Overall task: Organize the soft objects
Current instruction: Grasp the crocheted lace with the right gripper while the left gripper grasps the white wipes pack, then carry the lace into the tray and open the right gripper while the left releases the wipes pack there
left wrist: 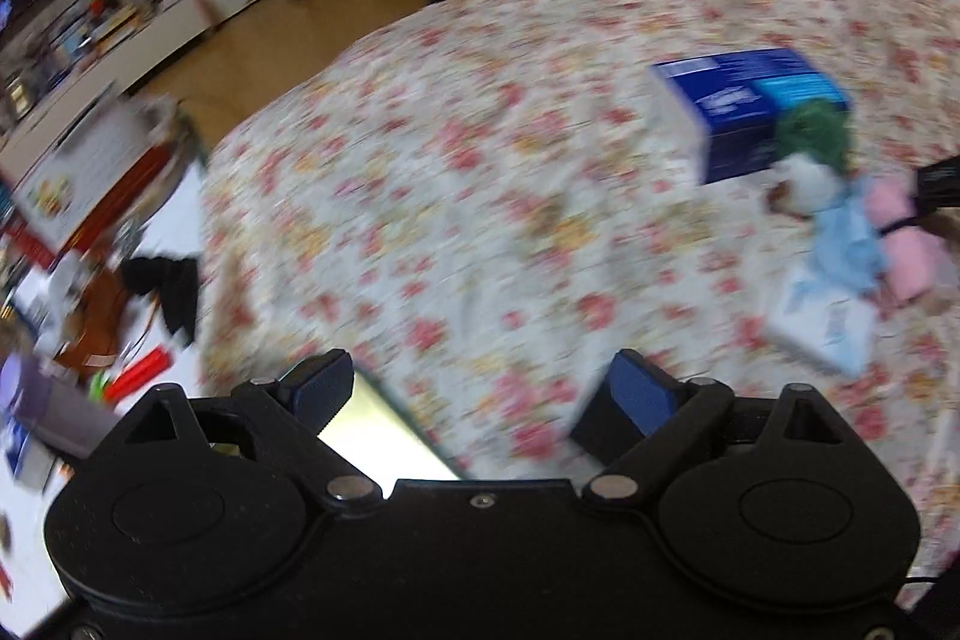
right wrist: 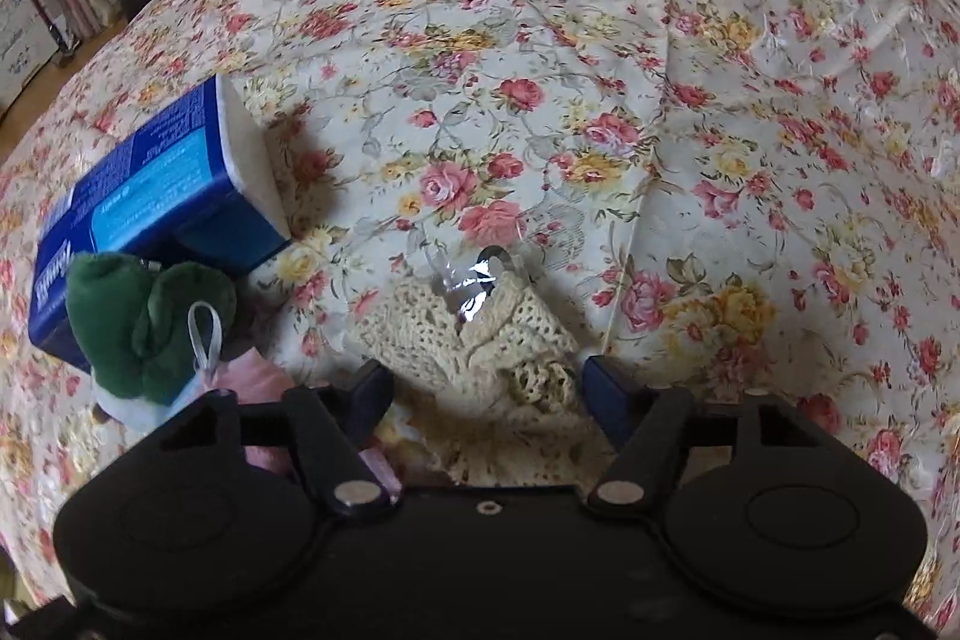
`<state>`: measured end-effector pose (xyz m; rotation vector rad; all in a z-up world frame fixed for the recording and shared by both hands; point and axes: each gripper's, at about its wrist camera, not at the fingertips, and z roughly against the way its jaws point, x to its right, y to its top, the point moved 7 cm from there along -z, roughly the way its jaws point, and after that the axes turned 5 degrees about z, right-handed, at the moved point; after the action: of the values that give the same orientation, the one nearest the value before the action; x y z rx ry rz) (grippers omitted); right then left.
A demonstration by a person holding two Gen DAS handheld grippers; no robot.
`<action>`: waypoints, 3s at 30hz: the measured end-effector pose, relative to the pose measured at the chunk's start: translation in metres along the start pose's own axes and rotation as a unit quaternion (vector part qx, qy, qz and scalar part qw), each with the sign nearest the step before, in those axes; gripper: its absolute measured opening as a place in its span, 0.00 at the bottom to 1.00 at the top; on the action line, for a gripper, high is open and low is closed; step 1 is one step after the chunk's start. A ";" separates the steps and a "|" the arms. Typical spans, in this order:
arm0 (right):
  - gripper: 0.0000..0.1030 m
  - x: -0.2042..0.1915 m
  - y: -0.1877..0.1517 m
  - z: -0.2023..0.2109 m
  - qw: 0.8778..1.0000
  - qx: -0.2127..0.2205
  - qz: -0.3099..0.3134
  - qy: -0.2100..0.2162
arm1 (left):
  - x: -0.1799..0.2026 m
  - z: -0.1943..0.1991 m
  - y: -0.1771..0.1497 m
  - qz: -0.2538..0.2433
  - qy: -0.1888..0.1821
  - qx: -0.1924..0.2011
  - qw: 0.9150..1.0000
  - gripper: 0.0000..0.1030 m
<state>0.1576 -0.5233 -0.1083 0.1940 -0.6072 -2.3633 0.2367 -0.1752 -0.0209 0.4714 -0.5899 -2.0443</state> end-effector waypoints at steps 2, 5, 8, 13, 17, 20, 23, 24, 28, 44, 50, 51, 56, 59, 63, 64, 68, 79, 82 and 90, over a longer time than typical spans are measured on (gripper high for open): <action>0.55 -0.003 -0.001 0.001 1.000 0.004 0.010 -0.002 | 0.027 0.001 0.007 -0.027 -0.018 0.002 0.999 0.90; 0.52 -0.004 -0.002 0.004 1.000 0.008 0.018 -0.002 | 0.065 -0.005 0.011 -0.071 -0.038 -0.004 0.997 0.90; 0.51 0.000 -0.001 0.005 1.000 0.010 0.010 0.010 | 0.099 -0.018 0.010 -0.109 -0.048 -0.016 0.993 0.90; 0.51 0.012 0.002 0.006 0.999 0.013 -0.020 0.035 | 0.136 -0.042 0.001 -0.141 -0.063 -0.056 0.986 0.90; 0.51 0.017 0.003 0.005 0.999 0.015 -0.032 0.042 | 0.150 -0.053 -0.006 -0.157 -0.058 -0.069 0.984 0.90; 0.52 0.017 0.004 0.005 0.998 0.018 -0.033 0.043 | 0.157 -0.056 -0.008 -0.155 -0.067 -0.070 0.983 0.91; 0.52 0.017 0.004 0.004 0.998 0.019 -0.035 0.044 | 0.163 -0.057 -0.008 -0.159 -0.064 -0.072 0.983 0.93; 0.52 0.017 0.004 0.004 0.998 0.019 -0.035 0.045 | 0.165 -0.055 -0.008 -0.160 -0.065 -0.069 0.983 0.93; 0.52 0.019 0.004 0.005 0.998 0.019 -0.040 0.050 | 0.166 -0.054 -0.011 -0.183 -0.051 -0.061 0.980 0.94; 0.52 0.015 0.003 0.006 0.999 0.028 -0.027 0.036 | 0.156 -0.083 0.002 -0.104 -0.086 -0.094 0.986 0.68; 0.52 0.016 0.004 0.010 0.999 0.040 -0.022 0.027 | 0.111 -0.049 0.013 -0.052 -0.061 -0.059 0.995 0.68; 0.52 0.016 0.004 0.011 0.999 0.043 -0.021 0.024 | 0.099 -0.042 0.015 -0.039 -0.059 -0.054 0.996 0.68; 0.52 0.007 0.005 0.033 0.996 0.083 0.002 0.012 | 0.026 -0.008 0.015 0.010 -0.014 -0.024 1.000 0.68; 0.52 -0.006 0.002 0.055 0.993 0.116 0.027 0.017 | -0.022 0.004 0.005 0.037 0.024 -0.016 0.999 0.68; 0.52 -0.037 -0.012 0.090 0.987 0.139 0.068 0.041 | -0.077 0.001 -0.019 0.086 0.056 -0.034 0.994 0.68; 0.52 -0.048 -0.018 0.099 0.985 0.140 0.079 0.054 | -0.089 -0.002 -0.027 0.099 0.060 -0.042 0.992 0.68; 0.52 -0.100 -0.055 0.136 0.976 0.130 0.133 0.111 | -0.129 -0.014 -0.057 0.147 0.069 -0.061 0.985 0.68; 0.52 -0.246 -0.176 0.210 0.923 0.071 0.296 0.236 | -0.197 -0.048 -0.109 0.240 0.063 -0.076 0.966 0.68; 0.52 -0.272 -0.199 0.210 0.914 0.047 0.323 0.242 | -0.204 -0.056 -0.114 0.250 0.054 -0.075 0.964 0.68; 0.52 -0.313 -0.237 0.195 0.907 -0.003 0.352 0.231 | -0.201 -0.054 -0.104 0.250 0.026 -0.056 0.966 0.68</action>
<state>0.1997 -0.0900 -0.0561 0.4360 -0.3516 -1.5411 0.2957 0.0336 -0.1049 0.2729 -0.4980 -1.5669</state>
